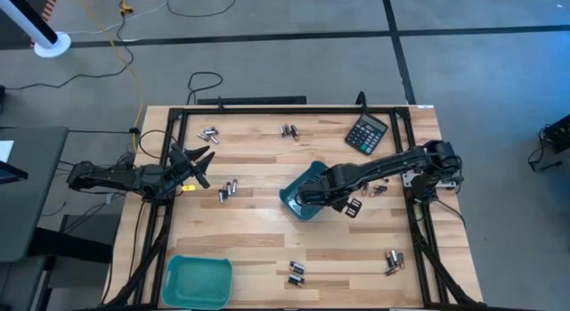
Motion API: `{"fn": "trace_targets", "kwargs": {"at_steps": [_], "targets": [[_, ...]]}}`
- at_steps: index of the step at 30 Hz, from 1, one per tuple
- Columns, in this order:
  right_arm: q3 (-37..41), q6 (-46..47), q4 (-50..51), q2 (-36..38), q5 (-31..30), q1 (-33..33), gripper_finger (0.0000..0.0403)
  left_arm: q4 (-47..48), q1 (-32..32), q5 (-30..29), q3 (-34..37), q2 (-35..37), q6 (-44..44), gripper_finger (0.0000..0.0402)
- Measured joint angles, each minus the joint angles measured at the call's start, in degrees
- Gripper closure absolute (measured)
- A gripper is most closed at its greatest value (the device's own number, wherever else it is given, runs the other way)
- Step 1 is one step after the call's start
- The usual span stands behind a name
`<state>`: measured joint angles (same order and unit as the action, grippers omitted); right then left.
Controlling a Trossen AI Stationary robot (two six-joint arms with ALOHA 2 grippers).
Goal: Sort batteries
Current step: Prepare the blue bin on the table
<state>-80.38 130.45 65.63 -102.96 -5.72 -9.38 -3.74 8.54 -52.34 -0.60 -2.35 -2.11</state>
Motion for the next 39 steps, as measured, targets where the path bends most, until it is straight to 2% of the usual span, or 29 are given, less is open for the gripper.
{"fn": "trace_targets", "kwargs": {"at_steps": [6, 10, 13, 18, 28, 34, 39], "targets": [[0.00, -0.08, -0.74, -2.33, 0.00, 0.00, 0.0231, -0.01, 0.00, 0.00, 0.00, 0.00, 0.14, 0.0276], [0.00, -4.16, -4.68, -5.22, 0.14, 0.14, 0.0245, 0.00, 0.00, -0.06, 0.00, 0.10, 0.31, 0.0276], [0.00, -7.70, -4.88, -6.20, 0.39, 0.58, 0.0282, 0.01, 0.00, -0.07, 0.00, 0.13, 0.02, 0.0276], [0.00, -15.87, -1.27, -5.33, 0.43, 1.78, 0.0386, 0.01, 0.00, -0.07, 0.00, 0.11, -0.19, 0.0276], [0.06, -39.23, 12.11, -3.03, 0.37, 8.40, 0.0400, 0.01, 0.00, -0.07, 0.00, 0.11, -1.51, 0.0276], [4.75, -49.09, 6.76, -2.99, -0.35, 13.12, 0.0401, -0.01, 0.00, -0.06, 0.00, 0.13, -6.58, 0.0276], [10.76, -48.52, -1.74, -0.45, -1.10, 13.49, 0.0402, 0.00, 0.00, -0.04, 0.01, 0.11, -11.76, 0.0276]]}}
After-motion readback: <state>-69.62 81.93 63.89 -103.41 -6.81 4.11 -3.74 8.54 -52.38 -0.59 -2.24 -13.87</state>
